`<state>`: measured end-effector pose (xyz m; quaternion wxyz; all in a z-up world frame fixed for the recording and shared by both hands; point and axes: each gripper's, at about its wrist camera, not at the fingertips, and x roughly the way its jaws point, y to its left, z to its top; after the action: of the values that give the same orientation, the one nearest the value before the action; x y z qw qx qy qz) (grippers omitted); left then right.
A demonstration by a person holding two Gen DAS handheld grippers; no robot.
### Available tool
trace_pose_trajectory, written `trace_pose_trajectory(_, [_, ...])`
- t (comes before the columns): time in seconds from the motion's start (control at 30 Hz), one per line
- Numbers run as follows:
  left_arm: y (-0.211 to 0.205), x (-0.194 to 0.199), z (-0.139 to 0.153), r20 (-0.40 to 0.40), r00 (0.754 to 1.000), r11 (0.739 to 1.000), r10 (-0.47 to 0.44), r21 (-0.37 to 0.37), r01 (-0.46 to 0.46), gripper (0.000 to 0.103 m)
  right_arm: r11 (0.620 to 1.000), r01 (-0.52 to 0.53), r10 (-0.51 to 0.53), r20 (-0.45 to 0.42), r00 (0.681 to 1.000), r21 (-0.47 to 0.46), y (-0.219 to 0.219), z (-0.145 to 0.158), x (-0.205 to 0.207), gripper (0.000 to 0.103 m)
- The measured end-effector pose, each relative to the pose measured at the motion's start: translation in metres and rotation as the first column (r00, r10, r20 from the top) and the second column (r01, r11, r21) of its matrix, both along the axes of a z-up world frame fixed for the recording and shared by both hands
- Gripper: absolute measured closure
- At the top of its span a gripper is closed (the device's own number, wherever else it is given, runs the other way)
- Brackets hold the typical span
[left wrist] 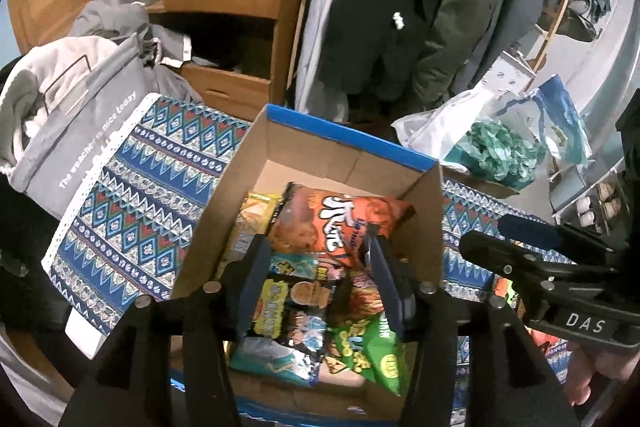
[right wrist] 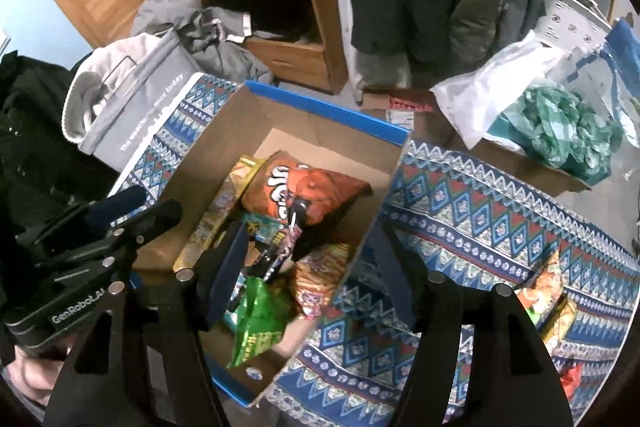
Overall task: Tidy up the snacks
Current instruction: 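Open both tools to drop the bags into the box, then move both tools back to the remaining snacks on the cloth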
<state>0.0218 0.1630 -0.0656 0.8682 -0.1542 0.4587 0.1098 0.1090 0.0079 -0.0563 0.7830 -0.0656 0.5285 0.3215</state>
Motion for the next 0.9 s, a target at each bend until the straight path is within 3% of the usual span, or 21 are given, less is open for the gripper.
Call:
trace_pose_trajectory(0.47, [-0.072,0.023,0.006,0.019,0.99,0.991,-0.137,0.003,0.137,0.038,0.989,0.143,-0.144,-0.015,0.99,-0.03,-0.081,-0.007,0.007,0.037])
trace_pose_trajectory(0.63, [-0.106,0.03,0.007,0.027,0.978,0.979,-0.205,0.016,0.205,0.031,0.976,0.211,-0.213,-0.032,0.977,-0.05,-0.123,-0.015,0.009,0.034])
trace_pose_trajectory(0.9, [-0.161,0.047,-0.006,-0.014,0.95,0.95,-0.312,0.028,0.312,0.03,0.948,0.306,-0.311,-0.045,0.95,-0.088,-0.188,-0.03,0.009,0.033])
